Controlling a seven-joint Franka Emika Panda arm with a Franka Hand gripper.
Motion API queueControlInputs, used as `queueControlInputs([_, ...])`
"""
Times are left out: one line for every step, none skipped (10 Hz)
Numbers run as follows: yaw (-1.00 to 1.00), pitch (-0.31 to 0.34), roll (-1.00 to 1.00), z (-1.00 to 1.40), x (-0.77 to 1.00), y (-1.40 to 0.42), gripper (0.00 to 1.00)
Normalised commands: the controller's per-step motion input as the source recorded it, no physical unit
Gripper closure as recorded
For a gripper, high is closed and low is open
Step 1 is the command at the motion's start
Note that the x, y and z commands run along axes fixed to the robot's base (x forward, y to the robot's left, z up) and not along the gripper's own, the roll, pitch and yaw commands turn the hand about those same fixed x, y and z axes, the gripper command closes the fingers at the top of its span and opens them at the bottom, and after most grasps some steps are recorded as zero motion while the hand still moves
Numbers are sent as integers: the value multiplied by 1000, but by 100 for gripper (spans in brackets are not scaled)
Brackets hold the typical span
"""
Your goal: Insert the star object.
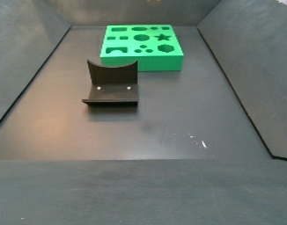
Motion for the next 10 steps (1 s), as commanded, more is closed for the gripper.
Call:
queueControlInputs([143,-33,23,-1000,0,286,100])
queueControlInputs([117,-23,13,-1000,0,263,100])
queueControlInputs([49,-10,14,-1000,0,229,100])
queueControlInputs([106,-37,101,-1000,0,286,100])
queueControlInputs([43,-36,127,-1000,-63,111,100])
queueControlInputs([83,-16,96,-731,0,57,100])
queueControlInputs([63,-54,-11,-203,0,0,100])
queueControlInputs([63,-17,14,-160,-23,0,100])
queueControlInputs([9,-36,31,-243,-169,0,100])
queueControlInputs([0,-9,4,-66,-149,0,100])
